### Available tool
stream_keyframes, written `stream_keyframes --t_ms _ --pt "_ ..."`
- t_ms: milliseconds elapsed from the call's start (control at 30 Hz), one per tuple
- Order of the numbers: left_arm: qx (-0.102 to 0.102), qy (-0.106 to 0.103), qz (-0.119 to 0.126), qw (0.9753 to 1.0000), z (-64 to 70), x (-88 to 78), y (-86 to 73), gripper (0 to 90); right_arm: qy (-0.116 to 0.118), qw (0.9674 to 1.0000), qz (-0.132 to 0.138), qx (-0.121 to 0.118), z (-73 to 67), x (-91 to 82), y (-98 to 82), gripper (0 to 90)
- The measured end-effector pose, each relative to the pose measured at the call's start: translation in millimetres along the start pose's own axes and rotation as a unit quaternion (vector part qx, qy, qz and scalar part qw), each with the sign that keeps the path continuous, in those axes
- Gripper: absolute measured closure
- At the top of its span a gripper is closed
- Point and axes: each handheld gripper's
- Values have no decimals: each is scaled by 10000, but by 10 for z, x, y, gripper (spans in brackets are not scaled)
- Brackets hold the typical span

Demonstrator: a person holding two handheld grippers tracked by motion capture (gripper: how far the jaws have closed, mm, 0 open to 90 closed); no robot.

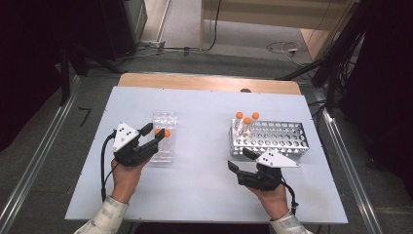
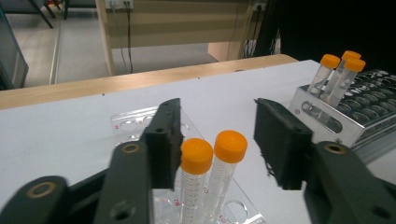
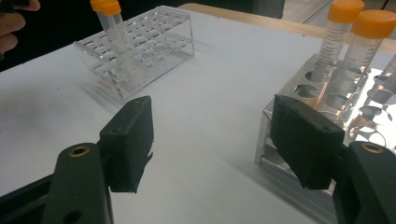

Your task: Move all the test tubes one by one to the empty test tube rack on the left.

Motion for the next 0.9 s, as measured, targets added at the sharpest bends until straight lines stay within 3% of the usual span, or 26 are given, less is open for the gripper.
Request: stream_keyframes --t_ms 267,500,900 --pt "-28 -46 15 10000 146 -168 -26 222 -160 9999 43 38 74 6 2 292" --pt "153 -220 -107 9996 359 -293 -177 202 -417 9990 113 122 167 18 19 304" --pt "368 -552 -293 9974 621 -267 -367 201 -898 9956 209 166 337 141 105 334"
Point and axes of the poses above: each handheld gripper's, and its own axes: x roughly forward along the jaws, y roughly out of its top, z roughly to its right, and after that the axes turned 8 degrees about x, right-handed
